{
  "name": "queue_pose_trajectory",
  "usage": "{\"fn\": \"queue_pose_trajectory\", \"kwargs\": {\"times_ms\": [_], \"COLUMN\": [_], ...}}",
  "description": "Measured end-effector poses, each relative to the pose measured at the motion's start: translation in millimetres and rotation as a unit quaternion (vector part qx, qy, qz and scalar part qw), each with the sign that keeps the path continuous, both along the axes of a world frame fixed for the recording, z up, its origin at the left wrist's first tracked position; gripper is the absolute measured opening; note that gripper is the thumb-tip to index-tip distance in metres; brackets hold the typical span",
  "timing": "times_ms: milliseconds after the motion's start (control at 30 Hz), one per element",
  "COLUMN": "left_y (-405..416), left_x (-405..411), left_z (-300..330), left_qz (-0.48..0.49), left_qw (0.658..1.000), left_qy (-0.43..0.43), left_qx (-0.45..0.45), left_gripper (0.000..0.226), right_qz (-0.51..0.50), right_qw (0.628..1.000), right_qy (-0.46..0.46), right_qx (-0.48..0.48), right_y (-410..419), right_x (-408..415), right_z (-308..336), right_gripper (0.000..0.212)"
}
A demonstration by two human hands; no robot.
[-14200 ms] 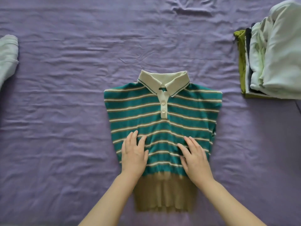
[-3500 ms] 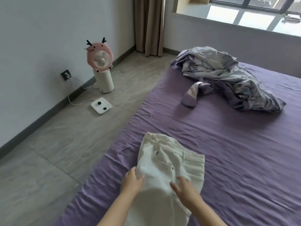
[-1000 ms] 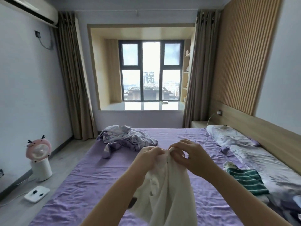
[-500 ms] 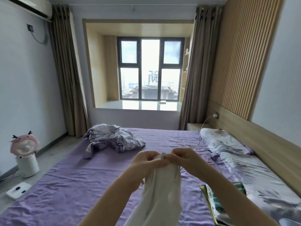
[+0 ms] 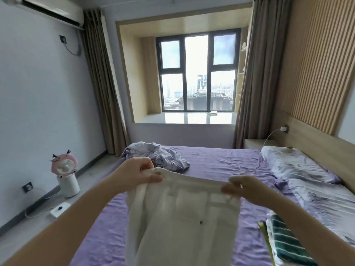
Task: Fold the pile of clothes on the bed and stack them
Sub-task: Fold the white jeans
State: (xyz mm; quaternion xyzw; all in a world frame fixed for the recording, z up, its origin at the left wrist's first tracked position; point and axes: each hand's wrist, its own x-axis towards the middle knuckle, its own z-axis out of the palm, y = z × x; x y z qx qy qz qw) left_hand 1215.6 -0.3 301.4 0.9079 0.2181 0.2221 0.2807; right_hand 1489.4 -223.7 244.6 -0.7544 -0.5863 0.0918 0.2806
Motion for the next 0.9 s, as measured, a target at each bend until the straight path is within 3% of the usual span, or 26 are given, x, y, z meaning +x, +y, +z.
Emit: {"fn": "queue_pose_trajectory", "kwargs": {"times_ms": [100, 200, 233, 367, 433, 500, 567, 633, 733, 833, 900], "left_y": [10.7, 18.3, 20.1, 36.6, 50.2, 58.7, 66.0, 70.9, 74.1, 76.4, 77.9], "left_x": [0.3, 2.7, 4.4, -3.3, -8.2, -8.3, -3.5, 3.0, 14.6, 22.2, 30.4], "left_z": [-0.1, -10.4, -17.3, -38.4, -41.9, -40.8, -35.7, -28.4, -24.2, -26.8, -27.4], "left_qz": [0.006, -0.015, -0.037, -0.047, -0.042, -0.026, 0.003, 0.017, -0.022, -0.051, -0.036], "left_qw": [0.999, 0.995, 0.992, 0.967, 0.946, 0.934, 0.929, 0.944, 0.953, 0.958, 0.947], "left_qy": [0.033, 0.088, 0.115, 0.24, 0.283, 0.276, 0.242, 0.212, 0.197, 0.183, 0.236], "left_qx": [0.023, 0.039, 0.042, 0.07, 0.152, 0.226, 0.279, 0.254, 0.227, 0.214, 0.214], "left_gripper": [0.033, 0.035, 0.034, 0.031, 0.04, 0.033, 0.026, 0.031, 0.037, 0.04, 0.043], "right_qz": [-0.042, -0.064, -0.067, -0.061, -0.065, -0.058, -0.064, -0.064, -0.108, -0.158, -0.162], "right_qw": [0.998, 0.977, 0.972, 0.964, 0.955, 0.966, 0.992, 0.995, 0.985, 0.986, 0.974], "right_qy": [0.004, 0.191, 0.214, 0.229, 0.248, 0.203, 0.052, -0.077, -0.129, 0.034, 0.145], "right_qx": [0.036, 0.064, 0.066, 0.12, 0.151, 0.15, 0.095, 0.018, -0.022, -0.051, -0.067], "right_y": [20.7, 35.0, 38.5, 47.9, 46.9, 42.6, 35.1, 28.8, 17.3, 4.4, -0.7], "right_x": [9.1, 11.1, 9.8, 1.8, 1.0, 2.9, 6.9, 11.3, 18.9, 20.1, 15.0], "right_z": [40.8, 78.1, 88.4, 107.2, 105.5, 101.2, 99.5, 94.3, 77.9, 64.2, 58.5], "right_gripper": [0.037, 0.02, 0.019, 0.02, 0.02, 0.015, 0.008, 0.011, 0.013, 0.014, 0.013]}}
